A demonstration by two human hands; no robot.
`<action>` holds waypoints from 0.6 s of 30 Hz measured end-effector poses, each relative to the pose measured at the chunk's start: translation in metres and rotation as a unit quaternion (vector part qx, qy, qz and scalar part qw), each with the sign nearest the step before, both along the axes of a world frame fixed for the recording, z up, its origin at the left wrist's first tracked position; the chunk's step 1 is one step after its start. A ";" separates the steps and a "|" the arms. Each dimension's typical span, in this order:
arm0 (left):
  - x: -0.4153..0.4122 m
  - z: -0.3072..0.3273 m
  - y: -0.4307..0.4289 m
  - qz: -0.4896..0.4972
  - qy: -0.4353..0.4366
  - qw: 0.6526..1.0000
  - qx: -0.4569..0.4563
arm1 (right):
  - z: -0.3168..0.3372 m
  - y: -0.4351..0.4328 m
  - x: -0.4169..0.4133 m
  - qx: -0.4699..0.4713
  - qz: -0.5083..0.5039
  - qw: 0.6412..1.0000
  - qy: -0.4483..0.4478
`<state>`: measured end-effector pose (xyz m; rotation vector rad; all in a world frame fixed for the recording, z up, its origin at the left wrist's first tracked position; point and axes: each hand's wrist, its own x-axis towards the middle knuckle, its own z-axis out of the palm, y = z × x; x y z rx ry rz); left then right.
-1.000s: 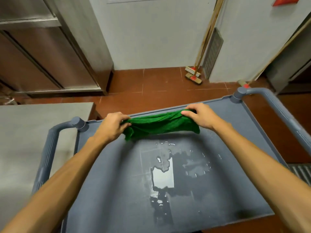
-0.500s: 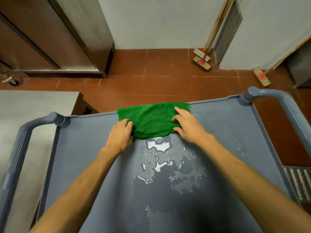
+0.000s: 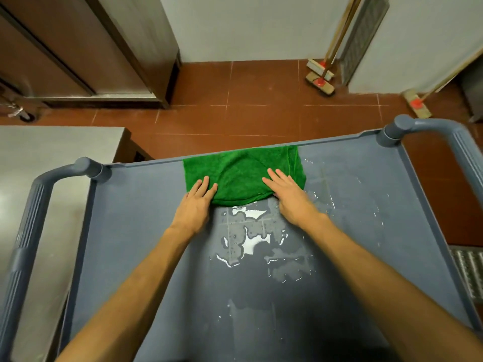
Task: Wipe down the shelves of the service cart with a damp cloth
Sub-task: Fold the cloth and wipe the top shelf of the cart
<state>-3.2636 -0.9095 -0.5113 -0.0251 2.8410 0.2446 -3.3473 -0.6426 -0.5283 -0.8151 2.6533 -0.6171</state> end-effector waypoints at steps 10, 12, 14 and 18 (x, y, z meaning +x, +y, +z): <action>0.069 -0.008 0.008 -0.012 0.013 0.999 0.033 | -0.012 0.015 0.069 -0.025 -0.027 0.999 -0.007; 0.085 -0.008 0.009 -0.017 0.010 0.999 0.041 | -0.012 0.019 0.088 -0.027 -0.033 0.999 -0.016; 0.100 -0.009 0.010 -0.020 0.010 0.999 0.047 | -0.011 0.023 0.106 -0.030 -0.037 0.999 -0.027; 0.136 -0.007 0.015 -0.016 0.014 0.998 0.052 | -0.007 0.029 0.146 -0.034 -0.040 0.998 -0.037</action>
